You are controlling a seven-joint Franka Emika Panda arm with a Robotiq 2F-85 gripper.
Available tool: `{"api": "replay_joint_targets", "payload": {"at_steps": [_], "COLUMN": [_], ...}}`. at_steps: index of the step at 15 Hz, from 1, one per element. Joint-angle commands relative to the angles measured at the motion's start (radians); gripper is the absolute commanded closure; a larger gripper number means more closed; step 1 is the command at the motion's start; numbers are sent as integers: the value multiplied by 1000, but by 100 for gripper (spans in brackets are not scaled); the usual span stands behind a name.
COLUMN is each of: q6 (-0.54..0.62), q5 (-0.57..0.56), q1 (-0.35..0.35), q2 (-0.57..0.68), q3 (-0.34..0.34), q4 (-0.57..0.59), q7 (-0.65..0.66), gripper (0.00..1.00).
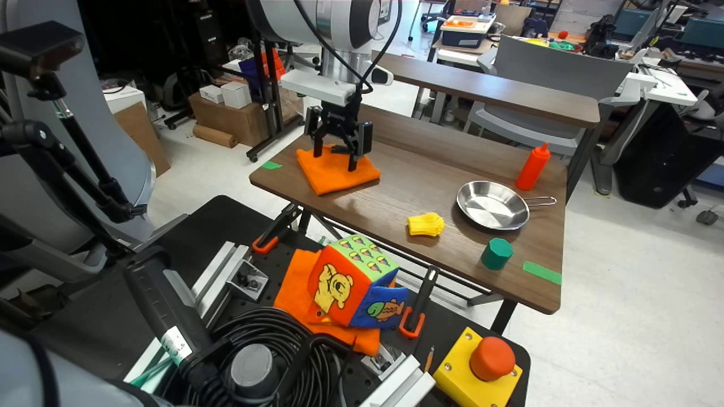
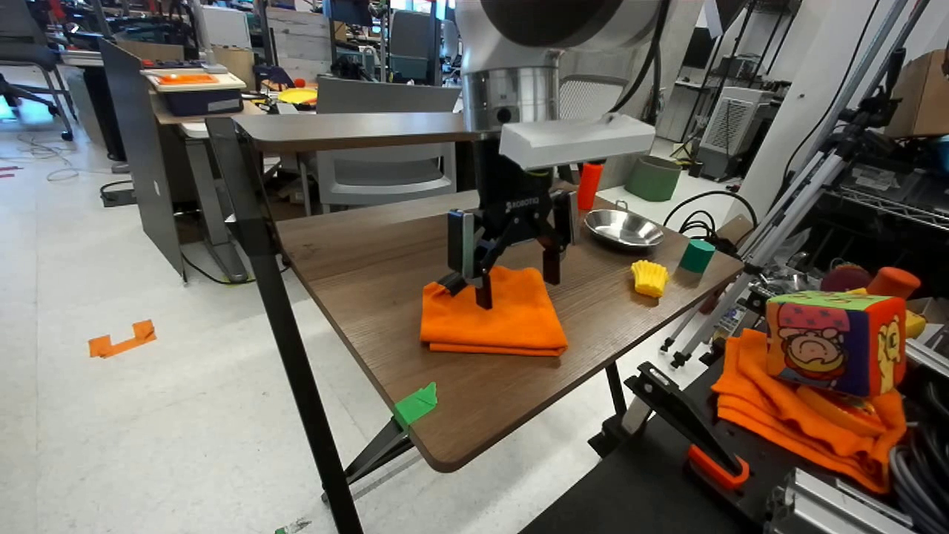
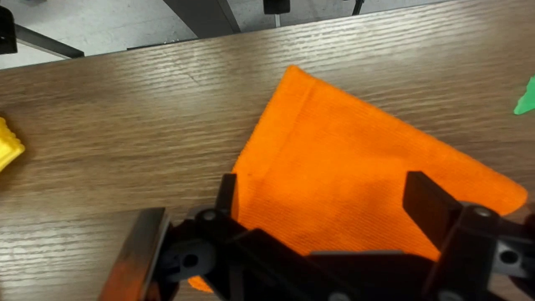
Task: Slide the orange cloth forward
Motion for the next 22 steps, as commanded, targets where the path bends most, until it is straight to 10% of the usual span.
{"api": "replay_joint_targets", "payload": {"at_steps": [1, 22], "q6": [5, -381], "q5": [19, 25], "q1": [48, 51], "q2": [78, 602], "q3": [-28, -212], "q4": [79, 971], "q7": [4, 138], "gripper": [0, 0]}}
